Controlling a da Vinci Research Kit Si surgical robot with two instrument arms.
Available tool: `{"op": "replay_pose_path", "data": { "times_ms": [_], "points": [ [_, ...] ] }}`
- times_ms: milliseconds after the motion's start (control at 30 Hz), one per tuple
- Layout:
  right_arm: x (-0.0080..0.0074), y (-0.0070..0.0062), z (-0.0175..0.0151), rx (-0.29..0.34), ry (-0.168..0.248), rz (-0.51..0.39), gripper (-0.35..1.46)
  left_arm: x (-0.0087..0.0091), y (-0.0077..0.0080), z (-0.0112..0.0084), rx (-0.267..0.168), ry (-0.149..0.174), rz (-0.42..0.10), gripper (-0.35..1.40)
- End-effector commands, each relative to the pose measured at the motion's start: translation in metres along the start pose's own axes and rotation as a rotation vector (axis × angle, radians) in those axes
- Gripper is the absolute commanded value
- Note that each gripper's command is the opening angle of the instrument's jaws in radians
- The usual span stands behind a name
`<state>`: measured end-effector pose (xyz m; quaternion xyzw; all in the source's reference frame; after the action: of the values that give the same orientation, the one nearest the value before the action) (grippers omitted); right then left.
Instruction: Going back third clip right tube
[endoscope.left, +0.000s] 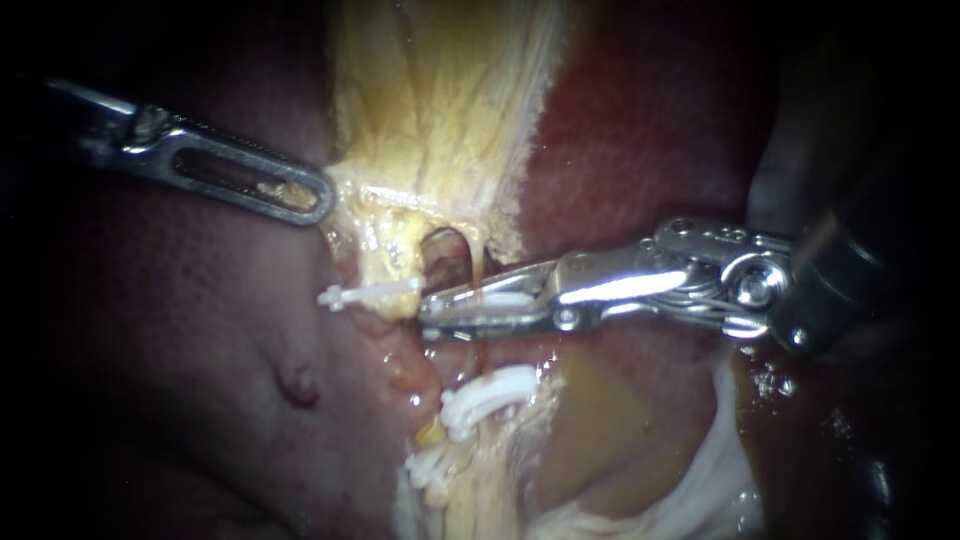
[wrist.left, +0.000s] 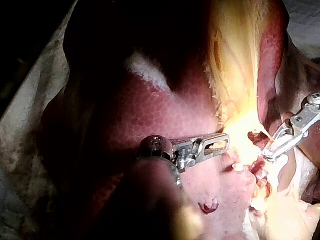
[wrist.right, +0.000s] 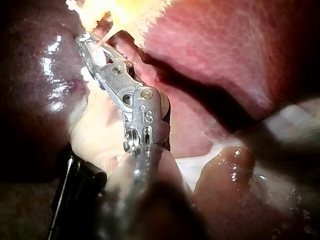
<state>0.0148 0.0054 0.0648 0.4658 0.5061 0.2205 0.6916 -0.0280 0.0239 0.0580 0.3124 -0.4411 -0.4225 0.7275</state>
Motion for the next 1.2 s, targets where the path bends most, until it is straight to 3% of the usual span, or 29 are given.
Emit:
{"op": "replay_pose_path", "data": {
  "times_ms": [33,300,433,500,567,767,933,1200],
  "points": [
    [0.0,0.0,0.0,-0.001,0.0,0.0,-0.35,0.0,0.0,0.0,-0.001,0.0,0.0,-0.35],
    [-0.0003,-0.0001,0.0001,0.004,-0.004,-0.009,-0.33,0.0,0.0,0.0,-0.001,0.0,0.0,-0.35],
    [-0.0003,-0.0001,0.0003,0.008,-0.007,-0.065,0.14,0.0,0.0,0.0,-0.001,0.0,0.0,-0.35],
    [-0.0002,-0.0001,0.0005,-0.021,0.006,-0.076,0.35,0.0,0.0,-0.0001,-0.001,0.0,0.0,-0.35],
    [-0.0001,0.0001,0.0007,-0.053,0.02,-0.094,0.43,0.0,0.0,-0.0001,-0.001,0.0,0.0,-0.35],
    [-0.0002,0.0001,0.0009,-0.077,0.027,-0.147,0.48,0.0,0.0,-0.0001,-0.001,0.0,0.0,-0.35],
    [-0.0006,0.0006,0.0009,-0.173,0.05,-0.269,0.49,0.0,-0.0001,-0.0001,-0.001,0.0,0.0,-0.35],
    [-0.0021,0.0015,0.0006,-0.26,0.057,-0.358,0.5,0.0,-0.0001,-0.0001,-0.001,0.0,0.0,-0.35]
  ]
}}
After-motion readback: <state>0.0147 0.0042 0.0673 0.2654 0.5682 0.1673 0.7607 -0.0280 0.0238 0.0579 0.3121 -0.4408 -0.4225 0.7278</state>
